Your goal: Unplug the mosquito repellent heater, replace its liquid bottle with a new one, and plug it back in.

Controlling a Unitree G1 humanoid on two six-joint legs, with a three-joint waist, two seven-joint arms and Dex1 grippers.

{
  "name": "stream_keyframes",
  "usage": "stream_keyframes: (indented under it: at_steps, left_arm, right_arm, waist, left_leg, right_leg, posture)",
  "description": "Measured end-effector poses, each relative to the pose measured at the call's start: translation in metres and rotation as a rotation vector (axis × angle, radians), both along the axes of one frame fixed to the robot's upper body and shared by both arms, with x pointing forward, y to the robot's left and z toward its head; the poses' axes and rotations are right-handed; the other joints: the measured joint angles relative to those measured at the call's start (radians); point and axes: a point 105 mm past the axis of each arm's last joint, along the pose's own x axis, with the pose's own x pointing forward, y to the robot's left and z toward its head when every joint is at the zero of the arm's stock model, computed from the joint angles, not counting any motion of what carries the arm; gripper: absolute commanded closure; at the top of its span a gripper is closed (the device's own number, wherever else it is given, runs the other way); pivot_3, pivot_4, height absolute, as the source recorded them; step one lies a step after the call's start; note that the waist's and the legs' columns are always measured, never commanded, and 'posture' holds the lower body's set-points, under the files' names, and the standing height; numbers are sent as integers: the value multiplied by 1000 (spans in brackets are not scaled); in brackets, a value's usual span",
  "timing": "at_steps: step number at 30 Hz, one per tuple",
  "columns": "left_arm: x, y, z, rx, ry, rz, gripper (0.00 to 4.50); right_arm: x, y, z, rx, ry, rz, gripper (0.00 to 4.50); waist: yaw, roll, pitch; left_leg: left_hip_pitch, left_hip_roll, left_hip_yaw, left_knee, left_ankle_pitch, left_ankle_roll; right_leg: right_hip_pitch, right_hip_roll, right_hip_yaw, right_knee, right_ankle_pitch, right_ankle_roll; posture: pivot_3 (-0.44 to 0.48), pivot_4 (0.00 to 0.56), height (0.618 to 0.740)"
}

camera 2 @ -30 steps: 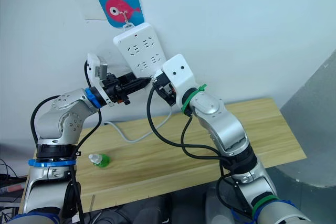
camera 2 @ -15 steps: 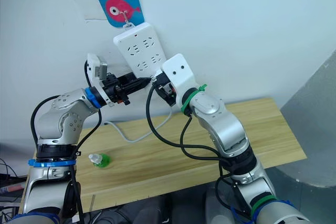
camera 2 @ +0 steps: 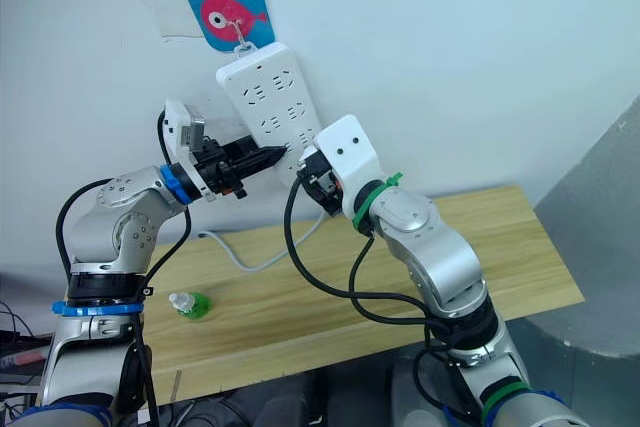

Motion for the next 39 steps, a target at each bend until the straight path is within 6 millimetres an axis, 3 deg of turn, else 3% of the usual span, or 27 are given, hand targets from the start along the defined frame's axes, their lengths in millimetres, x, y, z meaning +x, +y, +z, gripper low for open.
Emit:
stream_keyframes:
  at_steps: [6, 11, 15, 26, 28, 36, 39]
  left_arm:
    - [0, 0, 0, 3, -3, -1, 3213]
    - [0, 3, 1, 21, -6, 7, 3213]
    - [0, 5, 1, 30, -8, 12, 3213]
    - [1, 9, 1, 48, -25, 15, 3213]
    - [2, 9, 1, 48, -25, 15, 2439]
    - [3, 20, -11, 60, 41, 48, 150]
    - [0, 25, -16, 74, 48, 60, 23]
  right_arm:
    - [-6, -12, 7, 5, -11, -11, 1502]
    - [-21, -48, 6, 30, 3, 15, 1502]
    - [-36, -62, 5, 21, 2, 80, 1502]
    - [-44, -67, 13, 40, -12, 119, 1502]
    - [-44, -67, 13, 42, -12, 119, 1502]
    - [-45, -66, 13, 41, -14, 125, 1502]
    - [-45, -66, 14, 41, -22, 129, 1502]
  waist:
    - [1, 0, 0]
    - [-1, 0, 0]
    - [-4, 0, 0]
    - [-7, 0, 0]
    - [-8, 0, 0]
    - [-11, 0, 0]
    - [-12, 0, 0]
  left_leg:
    - [0, 0, 0, 0, 0, 0]
    - [0, 0, 0, 0, 0, 0]
    - [0, 0, 0, 0, 0, 0]
    - [0, 1, 1, 0, 0, 0]
    - [0, 1, 1, 0, 0, 0]
    - [0, 0, 1, -1, 0, 0]
    - [0, 1, 1, -1, 0, 0]
  right_leg:
    - [0, 0, 0, 0, 0, 0]
    - [0, 0, 0, -1, 0, 0]
    - [0, 0, 0, -1, 0, 0]
    - [0, 0, 0, -1, 0, 0]
    - [0, 0, 0, -1, 0, 0]
    - [0, 0, 0, -1, 0, 0]
    - [0, 0, 0, -1, 0, 0]
  posture:
    - [-276, 248, 734]
    - [-300, 238, 734]
    - [-308, 233, 734]
    - [-315, 223, 734]
    - [-314, 221, 734]
    - [-297, 215, 734]
    - [-287, 211, 734]
